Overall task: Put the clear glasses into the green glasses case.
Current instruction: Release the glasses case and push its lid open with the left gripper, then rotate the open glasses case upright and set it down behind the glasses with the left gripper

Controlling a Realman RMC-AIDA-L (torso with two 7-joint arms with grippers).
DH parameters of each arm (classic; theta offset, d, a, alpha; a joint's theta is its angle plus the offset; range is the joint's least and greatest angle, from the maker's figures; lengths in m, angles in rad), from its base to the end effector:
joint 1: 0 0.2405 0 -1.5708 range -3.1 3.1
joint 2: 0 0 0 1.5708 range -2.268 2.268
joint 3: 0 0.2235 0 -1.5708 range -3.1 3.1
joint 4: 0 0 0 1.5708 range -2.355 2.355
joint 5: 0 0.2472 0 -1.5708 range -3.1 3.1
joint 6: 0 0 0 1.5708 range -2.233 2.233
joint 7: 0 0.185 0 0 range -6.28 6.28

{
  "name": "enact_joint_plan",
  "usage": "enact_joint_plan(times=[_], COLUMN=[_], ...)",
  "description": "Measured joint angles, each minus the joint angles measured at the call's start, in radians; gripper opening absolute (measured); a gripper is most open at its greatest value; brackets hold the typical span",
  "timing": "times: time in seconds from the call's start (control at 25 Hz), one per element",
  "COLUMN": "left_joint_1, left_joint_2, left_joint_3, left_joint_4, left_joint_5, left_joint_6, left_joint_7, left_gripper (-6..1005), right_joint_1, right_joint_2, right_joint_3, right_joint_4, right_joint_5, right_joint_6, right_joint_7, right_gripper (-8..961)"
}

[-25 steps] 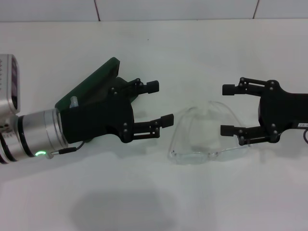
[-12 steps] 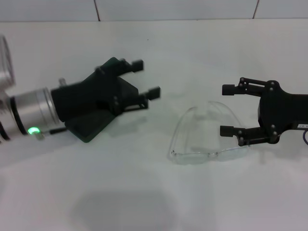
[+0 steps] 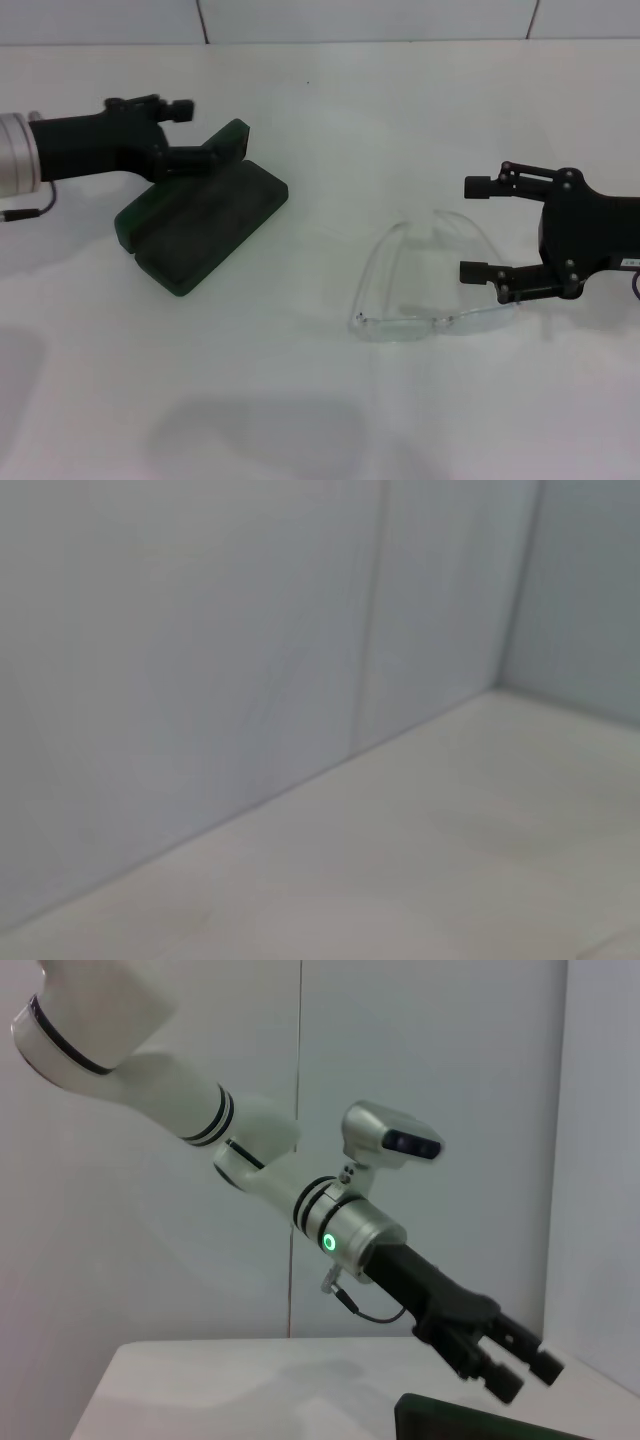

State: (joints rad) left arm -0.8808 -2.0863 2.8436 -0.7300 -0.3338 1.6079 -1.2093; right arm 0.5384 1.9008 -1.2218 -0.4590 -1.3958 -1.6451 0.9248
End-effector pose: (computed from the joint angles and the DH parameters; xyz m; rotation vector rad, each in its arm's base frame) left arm -0.2642 0.3972 0.0251 -2.5550 -0.5979 -0.5350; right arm 0.2095 0.3422 -0.0139 -2.8030 -0.0337 0.9269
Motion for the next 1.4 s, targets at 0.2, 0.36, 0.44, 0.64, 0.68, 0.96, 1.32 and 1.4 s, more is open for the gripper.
enact_joint_plan(times=[0.2,0.36,0.44,0.64,0.68,0.96,1.32,1.4], left_joint_1=[-0.01,-0.012,-0.012,-0.013,-0.013,-0.021,-0.052,-0.059], left_joint_2=[-0.001,-0.002,-0.002,-0.002,-0.002,0.0,-0.001,-0.001], left_joint_3=[0.0,0.001,0.001,0.002,0.002,0.002,0.002,0.002], left_joint_4=[-0.017,-0.013,-0.01,-0.007,-0.007,-0.005,0.035,0.039], left_joint_5=[0.087,0.122,0.136,0.141,0.141,0.158,0.225,0.229], left_joint_6=[-0.104,-0.131,-0.131,-0.13,-0.13,-0.144,-0.229,-0.231], left_joint_7=[-0.06,-0.065,-0.065,-0.062,-0.062,-0.063,-0.077,-0.077], left_gripper=[838,823,815,796,793,718,443,372], right_joint_1=[0.003,0.006,0.007,0.007,0.007,0.005,-0.002,-0.007], right_joint_2=[0.001,0.002,0.003,0.005,0.006,0.009,0.026,0.03], right_joint_3=[-0.004,-0.005,-0.005,-0.004,-0.003,-0.006,-0.007,-0.007], right_joint_4=[-0.006,-0.008,-0.01,-0.015,-0.017,-0.022,-0.022,-0.022], right_joint_5=[-0.001,-0.001,-0.002,-0.011,-0.016,-0.038,-0.074,-0.077], right_joint_6=[0.006,0.011,0.012,0.013,0.013,0.013,0.012,0.011], right_joint_7=[0.0,0.0,0.0,-0.001,-0.001,-0.002,-0.04,-0.047], right_gripper=[871,871,871,871,871,870,870,870])
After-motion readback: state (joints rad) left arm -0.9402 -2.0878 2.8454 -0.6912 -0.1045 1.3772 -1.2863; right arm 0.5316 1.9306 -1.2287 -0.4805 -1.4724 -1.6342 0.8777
